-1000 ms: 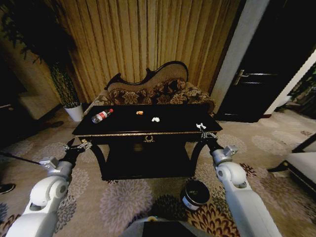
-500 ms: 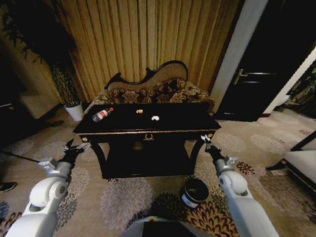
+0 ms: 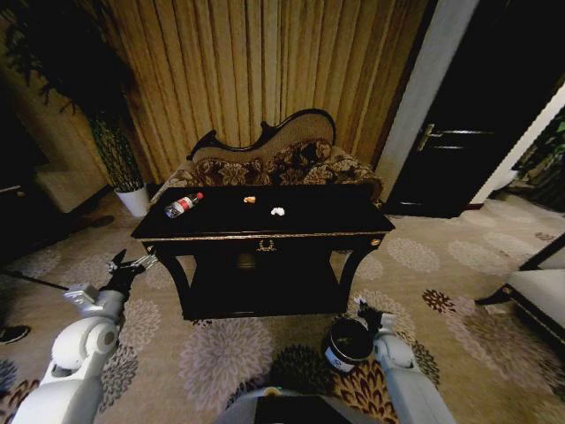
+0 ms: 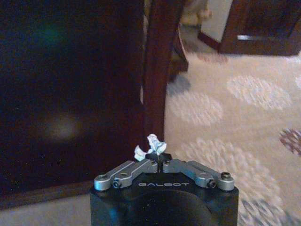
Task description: Move to the front of the table and place the trash on the table into the trash bin.
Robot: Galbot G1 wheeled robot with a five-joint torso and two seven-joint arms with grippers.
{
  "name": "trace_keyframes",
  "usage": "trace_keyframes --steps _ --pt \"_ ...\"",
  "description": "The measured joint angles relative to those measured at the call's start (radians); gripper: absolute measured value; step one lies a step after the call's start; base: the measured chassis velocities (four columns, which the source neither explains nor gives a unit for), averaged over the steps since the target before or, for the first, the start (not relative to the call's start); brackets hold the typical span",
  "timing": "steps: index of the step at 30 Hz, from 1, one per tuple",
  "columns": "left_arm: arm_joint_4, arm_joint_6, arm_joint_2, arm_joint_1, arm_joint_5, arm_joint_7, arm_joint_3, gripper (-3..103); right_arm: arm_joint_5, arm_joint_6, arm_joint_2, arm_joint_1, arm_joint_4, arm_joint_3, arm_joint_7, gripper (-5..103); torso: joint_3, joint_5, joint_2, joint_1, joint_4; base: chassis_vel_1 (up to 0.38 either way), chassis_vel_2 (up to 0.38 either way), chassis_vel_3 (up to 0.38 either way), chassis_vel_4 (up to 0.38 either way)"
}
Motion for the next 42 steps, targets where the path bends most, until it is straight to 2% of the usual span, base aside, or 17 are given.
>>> trace_keyframes --steps 8,9,10,12,13,16,17,20,21,23,24,27,28,31,32,34,42 --pt "0.006 -0.009 0.003 0.004 -0.008 0.004 -0.010 100 -0.128 0.049 -0.009 0.027 -0.137 0.023 0.000 0 0.000 -0.0002 0.000 0.000 -0.0002 0.000 0.000 0.000 0.000" --pt "0.006 -0.010 0.005 0.004 -0.009 0.004 -0.011 100 -0.136 0.051 -0.010 0.028 -0.139 0.024 0.000 5 0.000 -0.0001 0.000 0.000 0.0000 0.000 0.000 0.000 0.000" --pt "0.006 -0.010 0.005 0.004 -0.009 0.004 -0.011 100 -0.136 0.051 -0.010 0.028 -0.139 0.024 0.000 5 0.000 -0.0001 0.000 0.000 0.0000 0.000 0.000 0.000 0.000" --pt "0.005 -0.010 0.006 0.004 -0.010 0.004 -0.012 100 -0.138 0.051 -0.009 0.024 -0.126 0.025 0.000 16 0.000 -0.0001 0.000 0.000 0.0002 0.000 0.000 0.000 0.000" --pt "0.005 -0.010 0.006 0.004 -0.010 0.004 -0.012 100 -0.138 0.051 -0.009 0.024 -0.126 0.025 0.000 16 0.000 -0.0001 0.000 0.000 0.0002 0.000 0.000 0.000 0.000" --pt "0.001 -0.010 0.006 0.004 -0.010 0.004 -0.012 100 -0.138 0.051 -0.004 0.020 -0.101 0.025 0.000 32 0.000 -0.0002 0.000 0.000 0.0001 0.000 0.000 0.000 0.000" --pt "0.001 -0.010 0.006 0.004 -0.010 0.004 -0.012 100 -0.138 0.051 -0.004 0.020 -0.101 0.025 0.000 32 0.000 -0.0002 0.000 0.000 0.0001 0.000 0.000 0.000 0.000" --pt "0.001 -0.010 0.008 0.006 -0.010 0.005 -0.011 100 -0.137 0.050 -0.003 0.018 -0.080 0.025 0.000 48 0.000 -0.0001 0.000 0.000 0.0001 0.000 0.000 0.000 0.000" --pt "0.001 -0.010 0.008 0.006 -0.010 0.005 -0.011 100 -0.137 0.050 -0.003 0.018 -0.080 0.025 0.000 48 0.000 -0.0001 0.000 0.000 0.0001 0.000 0.000 0.000 0.000" --pt "0.002 -0.010 0.009 0.006 -0.010 0.005 -0.011 100 -0.121 0.053 -0.003 0.015 -0.054 0.027 0.000 60 0.000 0.0000 0.000 0.000 -0.0001 0.000 0.000 0.000 0.000" --pt "0.002 -0.010 0.009 0.006 -0.010 0.005 -0.011 100 -0.121 0.053 -0.003 0.015 -0.054 0.027 0.000 60 0.000 0.0000 0.000 0.000 -0.0001 0.000 0.000 0.000 0.000" --pt "0.002 -0.011 0.007 0.006 -0.010 0.005 -0.010 100 0.008 0.077 -0.011 -0.005 0.112 0.032 0.000 76 0.000 -0.0001 0.000 0.000 0.0001 0.000 0.000 0.000 0.000" --pt "0.002 -0.011 0.007 0.006 -0.010 0.005 -0.010 100 0.008 0.077 -0.011 -0.005 0.112 0.032 0.000 76 0.000 -0.0001 0.000 0.000 0.0001 0.000 0.000 0.000 0.000" --pt "0.002 -0.012 0.006 0.006 -0.009 0.005 -0.009 100 0.086 0.079 -0.019 -0.034 0.334 0.049 0.001 86 0.000 -0.0004 0.000 0.000 0.0002 0.000 0.000 0.000 0.000" --pt "0.002 -0.012 0.006 0.006 -0.009 0.005 -0.009 100 0.086 0.079 -0.019 -0.034 0.334 0.049 0.001 86 0.000 -0.0004 0.000 0.000 0.0002 0.000 0.000 0.000 0.000" --pt "-0.003 -0.012 0.002 0.006 -0.007 0.005 -0.009 100 0.100 0.068 -0.017 -0.058 0.485 0.052 0.001 96 0.000 -0.0001 0.000 0.000 0.0000 0.000 0.000 0.000 0.000" --pt "-0.034 -0.009 -0.009 0.017 0.001 -0.005 -0.006 100 0.109 0.016 -0.028 -0.054 0.763 -0.009 0.001 100 0.000 -0.0003 0.000 0.000 0.0003 0.000 0.000 0.000 0.000"
